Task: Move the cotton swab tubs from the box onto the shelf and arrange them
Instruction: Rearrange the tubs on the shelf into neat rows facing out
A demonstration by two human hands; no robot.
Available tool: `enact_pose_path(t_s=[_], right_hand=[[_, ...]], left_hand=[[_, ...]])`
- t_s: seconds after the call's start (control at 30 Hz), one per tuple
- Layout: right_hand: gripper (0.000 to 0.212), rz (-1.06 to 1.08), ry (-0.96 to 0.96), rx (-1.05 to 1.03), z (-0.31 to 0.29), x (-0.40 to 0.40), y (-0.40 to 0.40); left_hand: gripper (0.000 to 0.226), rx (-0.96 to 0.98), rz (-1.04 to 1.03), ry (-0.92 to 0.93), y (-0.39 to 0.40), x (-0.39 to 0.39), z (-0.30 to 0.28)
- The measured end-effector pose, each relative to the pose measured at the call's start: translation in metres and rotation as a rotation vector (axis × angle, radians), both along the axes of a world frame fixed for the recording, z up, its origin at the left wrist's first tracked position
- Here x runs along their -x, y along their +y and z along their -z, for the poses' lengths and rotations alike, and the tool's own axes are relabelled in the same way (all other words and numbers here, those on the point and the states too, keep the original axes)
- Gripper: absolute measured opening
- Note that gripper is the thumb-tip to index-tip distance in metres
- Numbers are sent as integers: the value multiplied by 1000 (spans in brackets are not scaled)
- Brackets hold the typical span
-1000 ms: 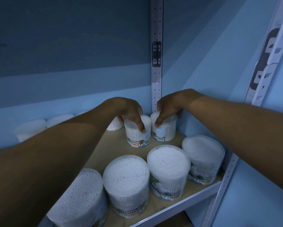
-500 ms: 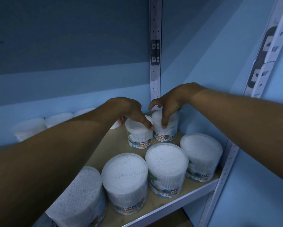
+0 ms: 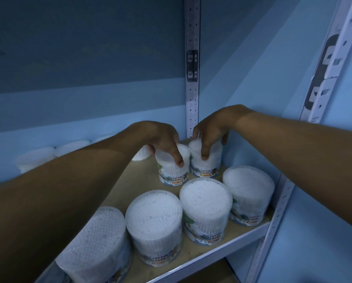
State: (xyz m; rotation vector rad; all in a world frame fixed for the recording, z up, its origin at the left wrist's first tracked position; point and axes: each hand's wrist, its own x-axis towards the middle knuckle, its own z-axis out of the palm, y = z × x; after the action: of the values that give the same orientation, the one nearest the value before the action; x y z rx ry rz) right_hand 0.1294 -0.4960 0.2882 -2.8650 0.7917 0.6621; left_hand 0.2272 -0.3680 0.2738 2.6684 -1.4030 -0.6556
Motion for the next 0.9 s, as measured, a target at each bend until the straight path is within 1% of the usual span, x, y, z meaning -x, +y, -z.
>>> enact_pose_path(t_s=[0.17,0.27,0.47,0.9], right_hand=[[82,-43,16,-5,0,5,-1],[85,-40,-6,-34,2,4,-3],[81,-39,-26,-35,6,1,-5],[83,-97,-13,-16,5,15,-1]], left_hand=[[80,13,-8,-3,0,3,3],[83,6,-22,2,0,5,2],[84,3,-36,0,-1,8,1],[86,-13,-24,-19,4,18,1]])
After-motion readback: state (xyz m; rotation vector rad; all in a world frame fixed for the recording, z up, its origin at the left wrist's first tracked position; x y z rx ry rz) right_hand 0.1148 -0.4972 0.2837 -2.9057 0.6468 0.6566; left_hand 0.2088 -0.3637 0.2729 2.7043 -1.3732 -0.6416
